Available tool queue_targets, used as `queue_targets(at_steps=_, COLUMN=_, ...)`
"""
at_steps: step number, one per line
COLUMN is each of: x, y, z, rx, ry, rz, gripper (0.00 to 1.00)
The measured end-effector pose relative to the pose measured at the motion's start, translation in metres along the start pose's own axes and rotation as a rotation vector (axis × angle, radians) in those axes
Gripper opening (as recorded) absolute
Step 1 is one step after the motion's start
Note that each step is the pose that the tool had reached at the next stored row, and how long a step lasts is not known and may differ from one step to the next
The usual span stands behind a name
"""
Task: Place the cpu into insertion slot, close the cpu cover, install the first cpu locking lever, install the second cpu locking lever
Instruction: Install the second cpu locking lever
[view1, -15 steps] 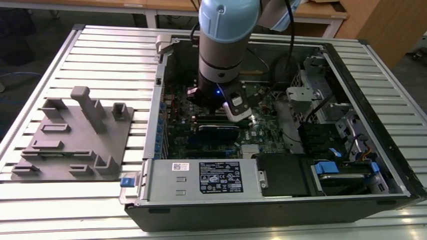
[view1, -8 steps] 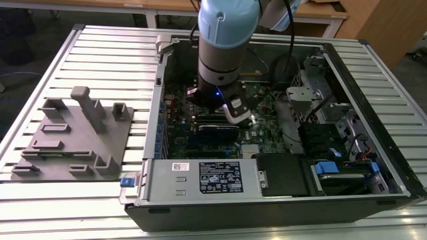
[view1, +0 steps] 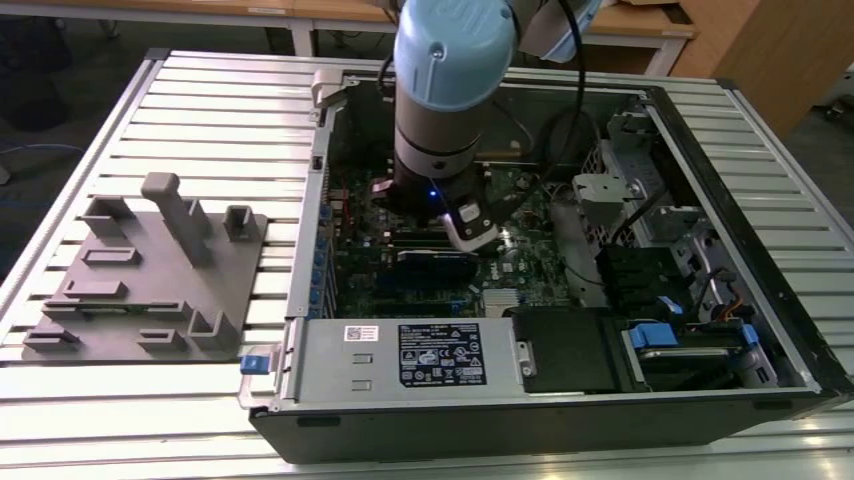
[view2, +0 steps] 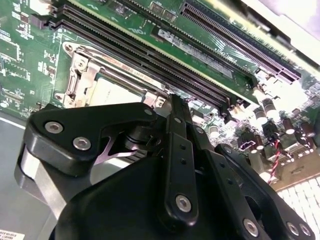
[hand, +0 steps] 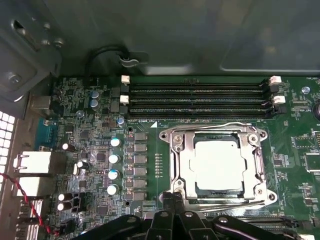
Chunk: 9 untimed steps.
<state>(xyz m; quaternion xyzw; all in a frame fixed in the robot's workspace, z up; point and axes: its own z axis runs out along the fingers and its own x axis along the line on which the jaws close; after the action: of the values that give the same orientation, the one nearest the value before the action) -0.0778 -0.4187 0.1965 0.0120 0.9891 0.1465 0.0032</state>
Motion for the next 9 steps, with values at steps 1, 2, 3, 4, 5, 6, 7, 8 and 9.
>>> queue_targets(at_steps=1, x=0.0001, y=-0.0003, z=0.0008, rx=-0.0004, ry=0.0, rz=0.0, gripper=0.1)
queue_targets(at_steps=2, x=0.0001, y=-0.0006, z=0.0015, rx=-0.0007, ry=0.0001, rz=0.0, gripper=0.1)
queue_targets(at_steps=3, x=0.0002, y=-0.0008, z=0.002, rx=-0.001, ry=0.0001, rz=0.0, gripper=0.1)
queue_targets(at_steps=4, x=0.0002, y=-0.0008, z=0.002, rx=-0.0017, ry=0.0002, rz=0.0, gripper=0.1)
queue_targets(at_steps=5, x=0.0002, y=-0.0008, z=0.002, rx=-0.0022, ry=0.0002, rz=0.0, gripper=0.1)
queue_targets(at_steps=6, x=0.0002, y=-0.0008, z=0.0021, rx=-0.0025, ry=0.0002, rz=0.0, gripper=0.1)
queue_targets(at_steps=7, x=0.0002, y=-0.0008, z=0.0021, rx=-0.0028, ry=0.0001, rz=0.0, gripper=0.1)
queue_targets(at_steps=8, x=0.0003, y=-0.0007, z=0.0017, rx=-0.0029, ry=0.0001, rz=0.0, gripper=0.1)
queue_targets(at_steps=9, x=0.0003, y=-0.0004, z=0.0007, rx=-0.0029, ry=0.0, rz=0.0, gripper=0.1)
